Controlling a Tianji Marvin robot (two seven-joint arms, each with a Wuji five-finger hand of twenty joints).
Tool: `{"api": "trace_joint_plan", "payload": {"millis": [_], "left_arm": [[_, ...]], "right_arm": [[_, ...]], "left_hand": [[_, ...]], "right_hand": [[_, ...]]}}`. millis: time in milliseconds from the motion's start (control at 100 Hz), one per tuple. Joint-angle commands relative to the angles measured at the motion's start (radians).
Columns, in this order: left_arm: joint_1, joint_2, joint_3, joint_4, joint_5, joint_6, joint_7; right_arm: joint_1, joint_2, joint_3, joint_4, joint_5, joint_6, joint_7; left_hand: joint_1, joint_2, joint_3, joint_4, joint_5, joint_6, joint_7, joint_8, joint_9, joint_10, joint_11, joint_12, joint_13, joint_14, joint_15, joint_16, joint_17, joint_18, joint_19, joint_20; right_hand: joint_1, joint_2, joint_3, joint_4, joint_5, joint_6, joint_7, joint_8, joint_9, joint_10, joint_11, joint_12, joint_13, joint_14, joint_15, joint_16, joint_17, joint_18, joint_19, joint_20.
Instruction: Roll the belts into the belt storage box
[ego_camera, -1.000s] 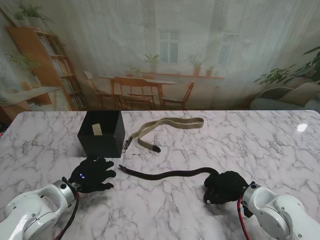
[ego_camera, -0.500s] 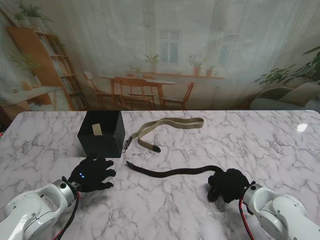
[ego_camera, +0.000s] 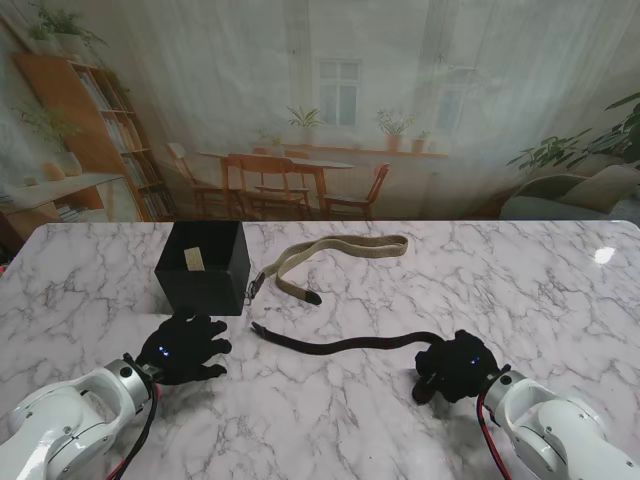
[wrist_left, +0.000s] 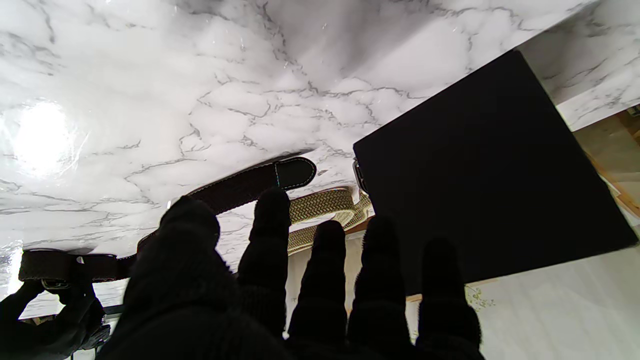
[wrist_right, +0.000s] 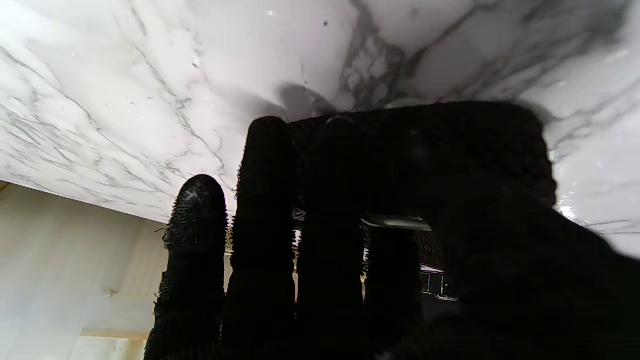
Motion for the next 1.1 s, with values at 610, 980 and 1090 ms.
{"api": "trace_joint_plan", "payload": {"millis": [610, 980, 1090], "left_arm": [[-0.038, 0.0, 0.029, 0.012, -0.018, -0.016, -0.021], [-0.031, 0.0, 0.023, 0.012, -0.013, -0.013, -0.015], [-0.03, 0.0, 0.024, 0.012, -0.013, -0.012, -0.016]], "right_arm": [[-0.016, -0.003, -0.012, 0.011, -0.01, 0.037, -0.041], [-0.009, -0.003, -0.026, 0.026, -0.013, 0.059, -0.069], [-0.006, -0.006, -0.028, 0.032, 0.007, 0.067, -0.062]], "left_hand": [[-0.017, 0.032, -0.017, 0.0, 0.018, 0.011, 0.008, 0.008, -0.025, 0.024, -0.025, -0.012, -0.018, 0.022, -0.03, -0.01, -0.018, 0.04, -0.033, -0.009], [-0.018, 0.032, -0.017, 0.0, 0.018, 0.012, 0.007, 0.006, -0.025, 0.025, -0.026, -0.012, -0.018, 0.022, -0.031, -0.01, -0.018, 0.04, -0.035, -0.009], [-0.019, 0.033, -0.017, 0.0, 0.018, 0.012, 0.008, 0.006, -0.024, 0.025, -0.026, -0.012, -0.019, 0.021, -0.032, -0.01, -0.019, 0.04, -0.035, -0.009]], "right_hand": [[-0.124, 0.073, -0.123, -0.025, 0.265, -0.153, 0.192, 0.062, -0.755, 0.191, -0.3, -0.286, -0.449, 0.073, -0.113, -0.133, -0.176, 0.229, -0.132, 0.063], [-0.119, 0.053, -0.09, -0.033, 0.318, -0.14, 0.211, 0.016, -0.857, 0.225, -0.394, -0.359, -0.556, 0.141, -0.28, -0.257, -0.268, 0.275, -0.26, -0.034], [-0.108, 0.061, -0.086, -0.034, 0.319, -0.12, 0.215, 0.008, -0.764, 0.205, -0.384, -0.358, -0.508, 0.157, -0.284, -0.277, -0.256, 0.283, -0.266, -0.055]]}}
